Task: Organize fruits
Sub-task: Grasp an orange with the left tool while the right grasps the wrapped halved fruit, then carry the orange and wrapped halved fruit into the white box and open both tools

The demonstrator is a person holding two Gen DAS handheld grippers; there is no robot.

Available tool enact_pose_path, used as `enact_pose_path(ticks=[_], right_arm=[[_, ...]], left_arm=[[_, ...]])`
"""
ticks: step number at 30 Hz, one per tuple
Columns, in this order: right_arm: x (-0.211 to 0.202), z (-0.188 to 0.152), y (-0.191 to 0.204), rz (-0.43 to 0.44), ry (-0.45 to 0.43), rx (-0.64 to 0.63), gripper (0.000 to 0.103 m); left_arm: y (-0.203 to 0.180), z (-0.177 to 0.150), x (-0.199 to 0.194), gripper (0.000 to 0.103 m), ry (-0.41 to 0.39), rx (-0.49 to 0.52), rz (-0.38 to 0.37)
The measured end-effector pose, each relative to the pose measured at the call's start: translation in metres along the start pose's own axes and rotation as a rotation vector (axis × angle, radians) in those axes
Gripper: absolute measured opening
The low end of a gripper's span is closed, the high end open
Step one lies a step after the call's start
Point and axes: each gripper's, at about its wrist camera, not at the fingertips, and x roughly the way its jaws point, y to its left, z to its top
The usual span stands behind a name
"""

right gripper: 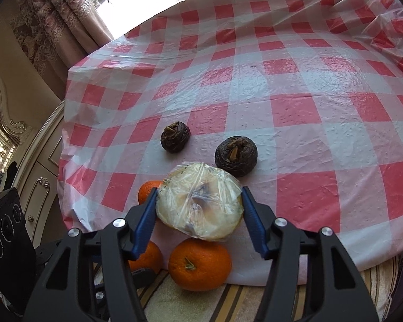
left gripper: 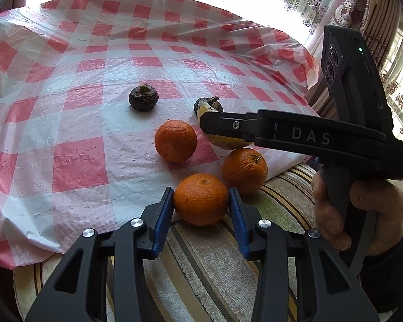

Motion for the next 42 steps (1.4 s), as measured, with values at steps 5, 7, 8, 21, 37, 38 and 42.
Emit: enact_pose_path(ticks=[5,7,8,21,37,38,42], right_arm=[[-0.013,0.0,-0.001,-0.013,-0.043,-0.005,0.06],[-0.018,0.0,-0.003,-0.018,-0.054,0.001,0.06],[-0.02,0.0,-0.005,-0.022,-0.059,0.002,0.06],[-0.064,-0.005,-0.036,-0.052,-0.126,0.053,0.06],[-0.151,-0.032,-0.136,-0.174,-0.24,0.206,0.06],[-0.157,-0.034,-0.145,-0.187,-0.248,0.221,0.06],[-0.18,-0.045,-0.178,-0.239,-0.276,0.275,0.06]], left_arm=[[-0.001,0.002,-0.006,0.039,-0.024,-0.004,0.027],[-0.002,0.004,-0.008,0.039,-0.032,-0.002,0.039],[-0.003,0.006,-0.009,0.039,-0.037,-0.001,0.043],[-0.028,0.026,-0.017,0.039,-0.094,0.045,0.068],[-0.12,0.044,0.012,0.039,-0.061,0.234,-0.003],[-0.128,0.044,0.015,0.039,-0.056,0.249,-0.011],[-0.161,0.044,0.028,0.039,-0.034,0.31,-0.046]])
